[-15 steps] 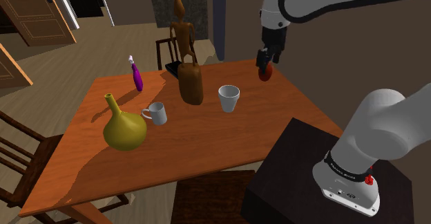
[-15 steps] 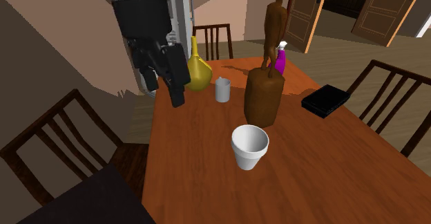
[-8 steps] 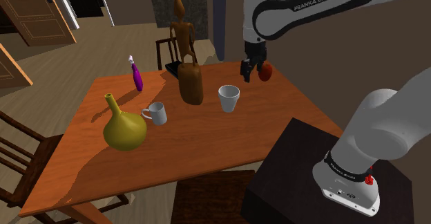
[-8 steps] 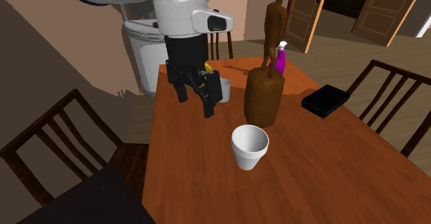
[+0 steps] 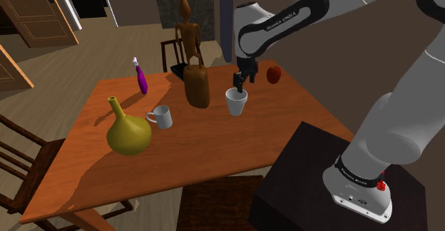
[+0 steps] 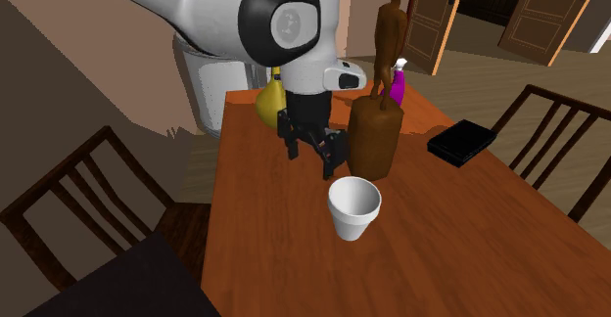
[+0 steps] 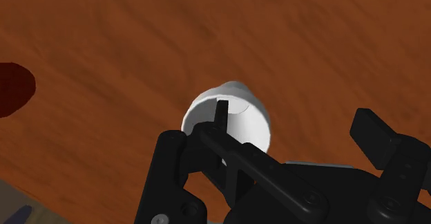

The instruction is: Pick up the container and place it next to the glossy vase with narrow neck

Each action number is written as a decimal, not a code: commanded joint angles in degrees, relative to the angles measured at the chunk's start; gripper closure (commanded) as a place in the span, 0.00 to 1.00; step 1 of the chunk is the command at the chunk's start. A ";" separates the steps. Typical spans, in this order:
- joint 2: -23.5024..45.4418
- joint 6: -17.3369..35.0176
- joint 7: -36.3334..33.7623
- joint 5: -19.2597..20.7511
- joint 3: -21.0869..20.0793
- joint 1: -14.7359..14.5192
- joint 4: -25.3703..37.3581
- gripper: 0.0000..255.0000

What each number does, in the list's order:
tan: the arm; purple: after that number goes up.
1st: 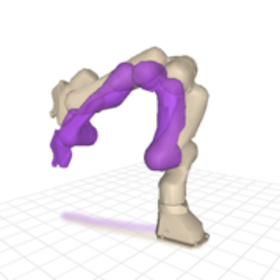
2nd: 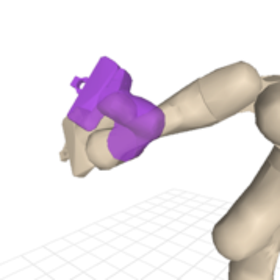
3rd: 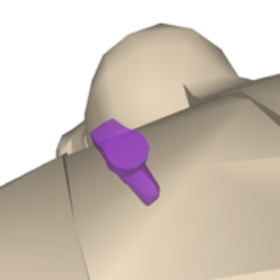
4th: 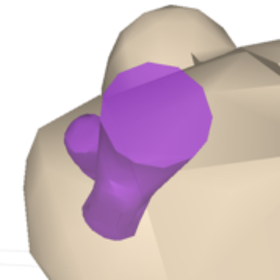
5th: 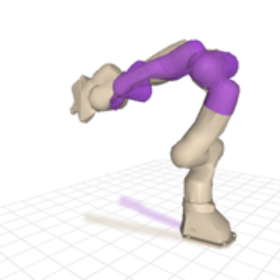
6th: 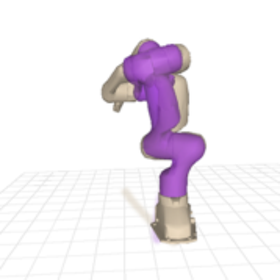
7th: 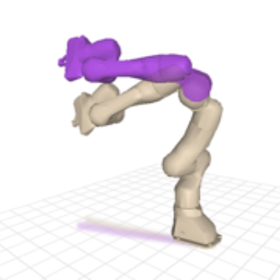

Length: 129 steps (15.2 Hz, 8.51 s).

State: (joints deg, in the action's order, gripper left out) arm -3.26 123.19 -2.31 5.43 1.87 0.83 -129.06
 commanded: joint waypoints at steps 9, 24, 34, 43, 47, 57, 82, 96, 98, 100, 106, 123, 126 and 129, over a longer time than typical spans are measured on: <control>23.33 5.54 3.24 -3.25 -0.18 0.79 16.84 0.00; 26.74 10.44 3.23 -3.21 -0.15 0.94 15.34 0.00; 26.72 10.45 3.23 -3.21 -0.15 0.94 15.32 1.00; 22.75 5.46 3.39 -3.23 -0.15 0.90 16.34 1.00; 20.96 2.88 3.47 -3.24 -0.15 0.89 17.13 1.00; 17.14 -3.80 3.68 -3.28 -0.15 0.84 20.00 1.00; 12.23 -21.71 4.25 -3.37 -0.17 0.76 33.01 1.00; 12.90 -32.74 4.63 -3.43 -0.17 0.75 44.71 1.00; 13.24 -34.42 4.70 -3.44 -0.16 0.75 46.74 1.00; 13.67 -36.13 4.76 -3.45 -0.16 0.76 48.88 1.00; 14.71 -40.49 3.62 -3.45 -0.66 -0.03 54.23 1.00; 18.77 -42.90 -18.62 -2.72 -9.35 -13.97 60.01 1.00; 21.71 -44.29 -22.44 -2.22 -10.65 -16.78 64.23 1.00; 25.60 -46.29 -26.15 -1.49 -11.76 -19.87 70.01 1.00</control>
State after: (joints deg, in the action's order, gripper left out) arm 21.29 77.59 -27.03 3.73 -9.48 -17.95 -60.77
